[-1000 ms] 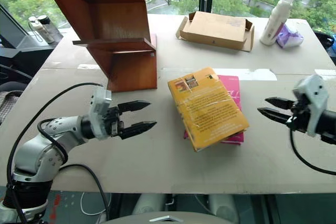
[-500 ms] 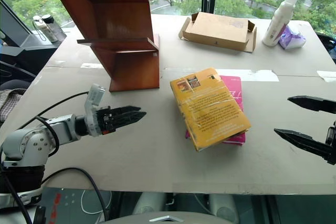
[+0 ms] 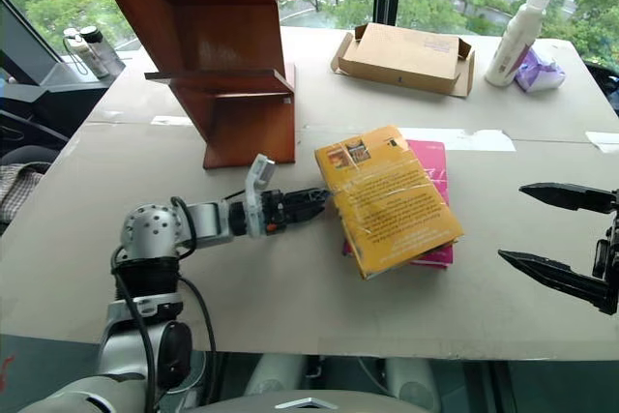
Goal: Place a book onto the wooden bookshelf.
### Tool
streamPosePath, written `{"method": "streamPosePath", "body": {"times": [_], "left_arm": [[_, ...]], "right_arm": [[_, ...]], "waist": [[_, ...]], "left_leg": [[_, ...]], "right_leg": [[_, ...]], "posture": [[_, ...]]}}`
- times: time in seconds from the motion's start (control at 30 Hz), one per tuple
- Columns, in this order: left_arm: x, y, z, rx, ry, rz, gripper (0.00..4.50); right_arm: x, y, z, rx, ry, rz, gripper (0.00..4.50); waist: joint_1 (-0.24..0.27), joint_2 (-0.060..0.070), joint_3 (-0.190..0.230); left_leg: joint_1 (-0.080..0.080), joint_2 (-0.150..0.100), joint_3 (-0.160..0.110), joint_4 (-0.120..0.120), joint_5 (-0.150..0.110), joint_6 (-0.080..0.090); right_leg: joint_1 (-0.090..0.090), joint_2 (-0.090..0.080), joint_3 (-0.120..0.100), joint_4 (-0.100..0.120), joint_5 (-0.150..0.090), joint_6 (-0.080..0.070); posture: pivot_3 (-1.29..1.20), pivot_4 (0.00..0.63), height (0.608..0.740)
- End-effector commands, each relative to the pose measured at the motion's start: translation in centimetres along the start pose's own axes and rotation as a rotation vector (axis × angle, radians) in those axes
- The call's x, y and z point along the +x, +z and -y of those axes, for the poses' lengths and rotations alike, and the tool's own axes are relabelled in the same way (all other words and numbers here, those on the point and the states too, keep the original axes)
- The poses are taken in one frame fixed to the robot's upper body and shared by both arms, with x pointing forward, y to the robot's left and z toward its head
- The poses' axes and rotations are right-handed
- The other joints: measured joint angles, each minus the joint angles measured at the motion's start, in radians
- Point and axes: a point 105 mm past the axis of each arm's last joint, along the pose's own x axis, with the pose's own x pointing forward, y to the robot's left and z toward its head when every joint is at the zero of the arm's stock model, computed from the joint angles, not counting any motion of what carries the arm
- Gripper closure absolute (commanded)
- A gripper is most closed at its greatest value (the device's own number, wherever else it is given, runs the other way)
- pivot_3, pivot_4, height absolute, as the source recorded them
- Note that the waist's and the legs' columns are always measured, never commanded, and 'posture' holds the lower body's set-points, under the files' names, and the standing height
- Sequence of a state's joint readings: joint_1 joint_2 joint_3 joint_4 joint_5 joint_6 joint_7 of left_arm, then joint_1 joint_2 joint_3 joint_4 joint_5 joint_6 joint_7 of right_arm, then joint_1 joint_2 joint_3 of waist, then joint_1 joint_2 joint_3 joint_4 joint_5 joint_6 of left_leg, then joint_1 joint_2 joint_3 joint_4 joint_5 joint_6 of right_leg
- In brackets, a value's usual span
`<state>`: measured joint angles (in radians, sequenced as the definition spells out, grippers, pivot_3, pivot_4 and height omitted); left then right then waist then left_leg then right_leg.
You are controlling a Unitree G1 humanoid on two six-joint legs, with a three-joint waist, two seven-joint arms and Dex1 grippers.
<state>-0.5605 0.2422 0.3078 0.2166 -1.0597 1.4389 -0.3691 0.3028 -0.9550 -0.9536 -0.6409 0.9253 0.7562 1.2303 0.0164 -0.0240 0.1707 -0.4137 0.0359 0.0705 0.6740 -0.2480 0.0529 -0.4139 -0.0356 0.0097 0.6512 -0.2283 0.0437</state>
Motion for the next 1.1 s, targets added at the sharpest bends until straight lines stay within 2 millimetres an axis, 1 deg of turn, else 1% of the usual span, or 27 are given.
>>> {"method": "streamPosePath", "body": {"times": [0.03, 0.07, 0.17, 0.3, 0.37, 0.43, 0.5, 0.57, 0.63, 0.67, 0.73, 0.77, 0.83, 0.87, 0.9, 0.93, 0.97, 1.03, 1.1], "left_arm": [[1.6, -0.1, -0.2, -0.032, -0.006, 0.006, 0.00], [2.1, -0.3, -0.2, -0.038, -0.012, -0.001, 0.00], [3.2, -0.5, 0.3, -0.053, -0.051, -0.012, 0.86], [3.3, -0.4, 1.0, -0.055, -0.091, -0.026, 2.92], [3.1, -0.2, 1.3, -0.054, -0.110, -0.027, 3.73], [2.7, 0.0, 1.6, -0.039, -0.124, -0.013, 4.14], [1.8, 0.5, 2.1, -0.016, -0.143, 0.022, 4.20], [0.1, 1.3, 3.6, 0.031, -0.185, 0.057, 4.20], [-1.7, 1.9, 5.3, 0.141, -0.201, 0.078, 4.20], [-2.8, 2.5, 6.5, 0.190, -0.213, 0.099, 4.20], [-4.6, 3.3, 7.9, 0.257, -0.222, 0.129, 4.20], [-5.3, 3.6, 8.5, 0.284, -0.223, 0.138, 4.20], [-7.3, 3.6, 10.0, 0.399, -0.186, 0.160, 4.20], [-8.1, 3.2, 10.6, 0.464, -0.152, 0.149, 4.20], [-9.1, 2.5, 11.6, 0.551, -0.122, 0.133, 4.20], [-9.6, 2.0, 12.2, 0.598, -0.103, 0.116, 4.20], [-10.0, 1.5, 13.6, 0.715, -0.070, 0.096, 4.20], [-10.1, 1.2, 16.0, 0.902, -0.034, 0.078, 4.20], [-9.5, 1.9, 18.5, 1.173, 0.050, 0.104, 4.20]], "right_arm": [[-0.4, 0.8, -0.4, -0.048, -0.022, 0.013, 0.10], [-0.4, 0.8, -0.5, -0.046, -0.022, 0.009, 0.10], [-0.3, 0.8, -0.9, -0.041, -0.021, 0.000, 0.00], [-0.4, 0.9, -1.2, -0.032, -0.021, -0.006, 0.00], [-0.3, 0.9, -1.2, -0.027, -0.017, -0.008, 0.00], [-0.1, 0.7, -1.1, -0.023, -0.016, -0.008, 0.00], [0.1, 0.5, -1.0, -0.018, -0.020, 0.006, 0.00], [0.4, 0.4, -0.8, -0.008, -0.024, 0.029, 0.00], [0.5, 0.5, -0.4, 0.001, -0.033, 0.062, 0.00], [0.4, 0.6, 0.1, 0.002, -0.043, 0.083, 0.00], [0.5, 0.6, 0.9, 0.001, -0.057, 0.114, 0.00], [0.6, 0.6, 1.3, 0.000, -0.061, 0.128, 0.00], [0.8, 0.5, 2.5, -0.006, -0.073, 0.153, 0.00], [0.9, 0.5, 2.9, -0.009, -0.073, 0.164, 0.00], [1.0, 0.5, 3.5, -0.009, -0.075, 0.184, 0.00], [1.2, 0.6, 3.9, -0.010, -0.075, 0.198, 0.00], [1.4, 0.7, 4.4, -0.011, -0.066, 0.213, 0.00], [2.0, 0.7, 5.1, -0.013, -0.052, 0.227, 0.00], [2.7, 0.7, 5.8, -0.024, -0.036, 0.233, 0.00]], "waist": [[0.000, 0.000, 0.000], [0.000, 0.000, 0.000], [-0.001, 0.000, 0.000], [-0.002, 0.000, 0.000], [-0.002, -0.001, 0.000], [-0.002, -0.001, 0.000], [-0.002, -0.001, 0.000], [-0.007, -0.001, 0.000], [-0.010, -0.002, 0.001], [-0.010, -0.002, 0.001], [-0.010, -0.002, 0.000], [-0.008, -0.001, 0.000], [-0.006, -0.002, 0.000], [-0.007, -0.002, 0.001], [-0.011, -0.002, 0.001], [-0.012, -0.002, 0.001], [-0.012, -0.002, 0.001], [-0.007, -0.004, 0.002], [0.004, -0.004, 0.002]], "left_leg": [[0.000, 0.000, 0.000, 0.001, 0.000, 0.000], [0.000, 0.000, 0.000, 0.001, 0.000, 0.000], [0.000, 0.000, 0.000, 0.001, 0.000, 0.000], [-0.001, 0.000, 0.000, 0.001, 0.000, 0.000], [0.000, 0.000, 0.000, 0.001, 0.000, 0.000], [0.000, 0.000, 0.000, 0.001, 0.000, 0.000], [-0.001, 0.000, 0.000, 0.001, 0.000, 0.000], [-0.001, 0.000, 0.000, 0.001, 0.000, 0.000], [-0.001, 0.001, 0.000, 0.001, 0.000, 0.000], [-0.002, 0.001, 0.000, 0.001, 0.000, 0.000], [-0.001, 0.001, 0.000, 0.001, 0.000, 0.000], [-0.001, 0.001, 0.000, 0.001, 0.000, 0.000], [0.000, 0.001, 0.000, 0.002, 0.000, 0.000], [-0.001, 0.001, 0.000, 0.002, 0.000, 0.000], [0.000, 0.001, 0.000, 0.002, 0.000, 0.000], [-0.001, 0.001, 0.001, 0.002, 0.000, 0.000], [-0.001, 0.001, 0.001, 0.001, 0.000, 0.000], [-0.001, 0.001, 0.001, 0.001, 0.000, -0.001], [-0.001, 0.000, 0.000, 0.002, 0.000, -0.001]], "right_leg": [[0.000, 0.000, 0.000, 0.000, 0.000, 0.000], [0.000, 0.000, 0.000, 0.000, 0.000, 0.000], [0.000, 0.000, 0.000, 0.000, 0.000, 0.000], [0.000, 0.000, 0.000, 0.000, 0.000, 0.000], [0.000, 0.000, 0.000, 0.000, 0.000, -0.001], [0.000, 0.000, 0.000, 0.000, -0.002, -0.003], [0.000, 0.000, 0.000, 0.000, -0.002, -0.003], [0.000, 0.000, 0.001, 0.000, -0.001, -0.003], [-0.001, 0.000, 0.002, 0.001, -0.001, -0.002], [-0.002, 0.000, 0.003, 0.002, -0.001, -0.001], [-0.002, 0.000, 0.003, 0.003, 0.000, -0.001], [-0.002, -0.001, 0.003, 0.003, -0.001, -0.002], [-0.002, -0.001, 0.003, 0.004, -0.002, -0.003], [-0.002, -0.002, 0.003, 0.004, -0.002, -0.003], [-0.002, -0.002, 0.004, 0.004, -0.002, -0.003], [-0.002, -0.002, 0.004, 0.004, -0.002, -0.003], [-0.002, -0.006, 0.005, 0.004, -0.002, -0.003], [-0.003, -0.008, 0.003, 0.005, -0.002, -0.004], [-0.002, -0.007, 0.003, 0.005, -0.002, -0.004]], "posture": [[0.00, 0.150, 0.733], [0.00, 0.150, 0.733], [0.00, 0.150, 0.733], [0.00, 0.150, 0.733], [0.00, 0.150, 0.733], [0.00, 0.150, 0.733], [0.00, 0.150, 0.733], [0.00, 0.150, 0.733], [0.00, 0.150, 0.733], [0.00, 0.150, 0.733], [0.00, 0.150, 0.733], [0.00, 0.150, 0.733], [0.00, 0.150, 0.733], [0.00, 0.150, 0.733], [0.00, 0.150, 0.733], [0.00, 0.150, 0.733], [0.00, 0.150, 0.733], [0.00, 0.150, 0.733], [0.00, 0.150, 0.733]]}}
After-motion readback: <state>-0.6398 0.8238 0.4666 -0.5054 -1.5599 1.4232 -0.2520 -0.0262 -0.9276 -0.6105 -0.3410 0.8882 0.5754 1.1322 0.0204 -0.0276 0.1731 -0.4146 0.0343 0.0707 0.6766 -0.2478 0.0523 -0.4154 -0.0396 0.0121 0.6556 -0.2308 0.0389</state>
